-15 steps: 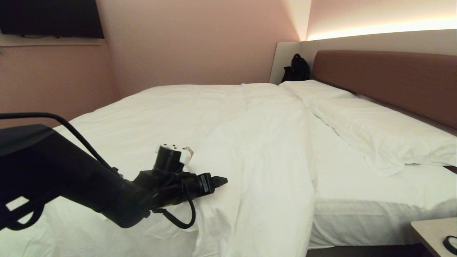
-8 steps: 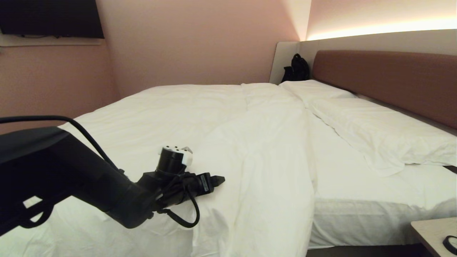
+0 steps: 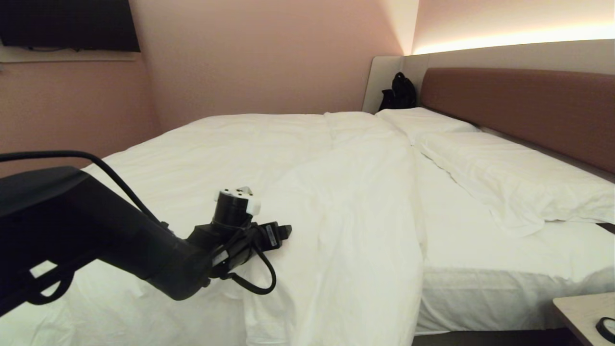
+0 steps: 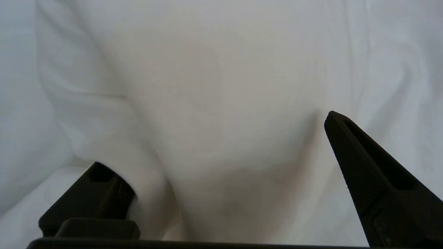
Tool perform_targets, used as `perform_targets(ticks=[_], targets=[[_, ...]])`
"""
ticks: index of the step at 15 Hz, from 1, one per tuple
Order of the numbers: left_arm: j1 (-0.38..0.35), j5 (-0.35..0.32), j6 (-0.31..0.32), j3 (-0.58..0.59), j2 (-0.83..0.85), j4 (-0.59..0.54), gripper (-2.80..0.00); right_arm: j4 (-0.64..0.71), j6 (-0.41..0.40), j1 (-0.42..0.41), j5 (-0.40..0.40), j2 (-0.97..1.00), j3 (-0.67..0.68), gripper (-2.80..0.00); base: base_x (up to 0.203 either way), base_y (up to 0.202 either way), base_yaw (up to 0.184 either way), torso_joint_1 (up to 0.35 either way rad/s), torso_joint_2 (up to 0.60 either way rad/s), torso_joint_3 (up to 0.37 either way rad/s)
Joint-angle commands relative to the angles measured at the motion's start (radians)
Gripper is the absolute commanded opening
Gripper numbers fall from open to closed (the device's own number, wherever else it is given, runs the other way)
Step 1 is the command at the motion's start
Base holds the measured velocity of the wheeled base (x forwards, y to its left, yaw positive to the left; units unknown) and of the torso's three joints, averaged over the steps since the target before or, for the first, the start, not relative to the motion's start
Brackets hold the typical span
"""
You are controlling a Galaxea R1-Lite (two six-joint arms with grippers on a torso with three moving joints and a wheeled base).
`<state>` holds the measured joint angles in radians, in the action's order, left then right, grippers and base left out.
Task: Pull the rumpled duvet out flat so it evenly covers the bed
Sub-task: Flatten the corners of the folded blanket
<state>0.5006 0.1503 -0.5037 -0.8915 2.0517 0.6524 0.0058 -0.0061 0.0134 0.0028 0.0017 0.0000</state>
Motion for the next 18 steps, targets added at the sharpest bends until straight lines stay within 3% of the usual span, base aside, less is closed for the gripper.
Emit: perform_targets(ticks=[1,4,18], targets=[[0.003,0.023,0.006,-0.006,0.005,0.003,0.0,0.0,0.0,0.0,0.0,0.0,0.0,-2.8,0.0,0.0,0.0,0.0,0.0,0.0],[0.004,0.054,0.022,-0.015,0.013,0.003,0.0,0.0,-0.001,0.0,0.0,0.0,0.0,-2.8,0.0,0.0,0.0,0.0,0.0,0.0],[0.003,0.056,0.027,-0.13,0.054,-0.025,0.0,0.0,-0.001,0.0,0.0,0.0,0.0,-2.8,0.0,0.0,0.0,0.0,0.0,0.0]])
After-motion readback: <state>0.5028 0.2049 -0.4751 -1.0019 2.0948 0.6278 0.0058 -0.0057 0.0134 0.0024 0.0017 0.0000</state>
